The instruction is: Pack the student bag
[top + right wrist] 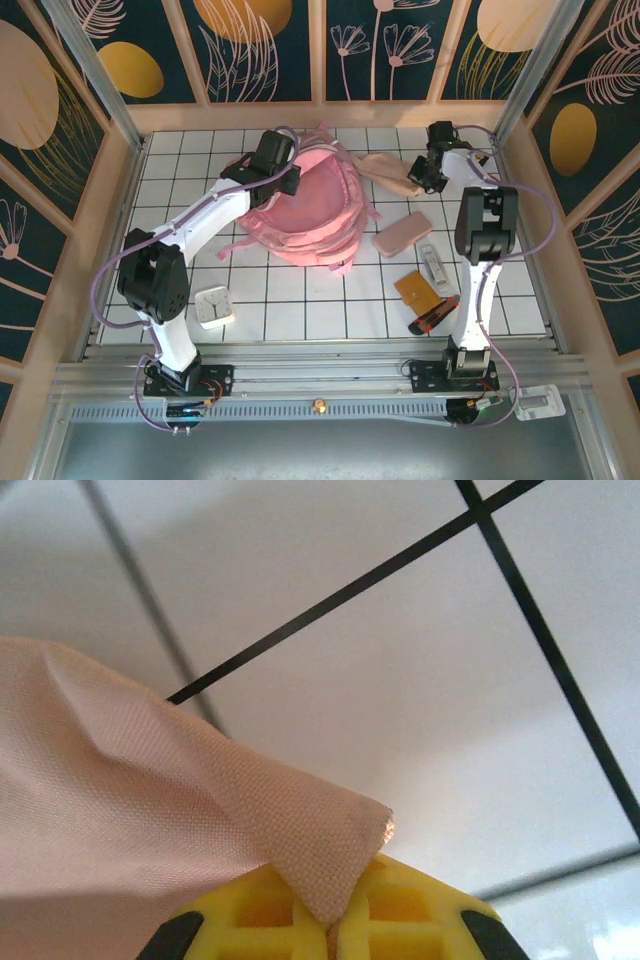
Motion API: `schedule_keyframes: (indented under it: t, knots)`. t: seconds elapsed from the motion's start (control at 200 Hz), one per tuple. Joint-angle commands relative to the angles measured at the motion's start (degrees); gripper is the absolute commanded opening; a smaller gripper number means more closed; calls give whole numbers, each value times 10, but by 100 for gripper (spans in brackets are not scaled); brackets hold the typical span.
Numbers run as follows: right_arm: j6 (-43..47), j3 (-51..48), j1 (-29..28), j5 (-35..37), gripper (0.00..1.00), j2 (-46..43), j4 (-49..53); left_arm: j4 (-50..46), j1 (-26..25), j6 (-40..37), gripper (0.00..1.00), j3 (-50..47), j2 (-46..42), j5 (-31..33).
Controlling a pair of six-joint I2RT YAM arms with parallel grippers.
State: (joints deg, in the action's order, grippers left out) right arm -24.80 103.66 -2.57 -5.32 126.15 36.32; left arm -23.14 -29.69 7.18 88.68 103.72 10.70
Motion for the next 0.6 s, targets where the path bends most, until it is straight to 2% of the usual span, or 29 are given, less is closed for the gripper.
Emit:
schedule_keyframes:
  t: [0.0,0.365,0.485,0.595]
  knots:
    - [-18,-45,3,-61,0,-116,-61,-6,10,34,0,33,-16,-10]
    - [-3,-175,-27,-79,0,-336,26,-23,10,55,0,67,-15,27]
    - [6,-180,-45,-68,0,-362,68,-31,10,69,0,82,-11,40]
    - [18,-180,-72,-54,0,-359,83,-30,10,76,0,92,-11,25]
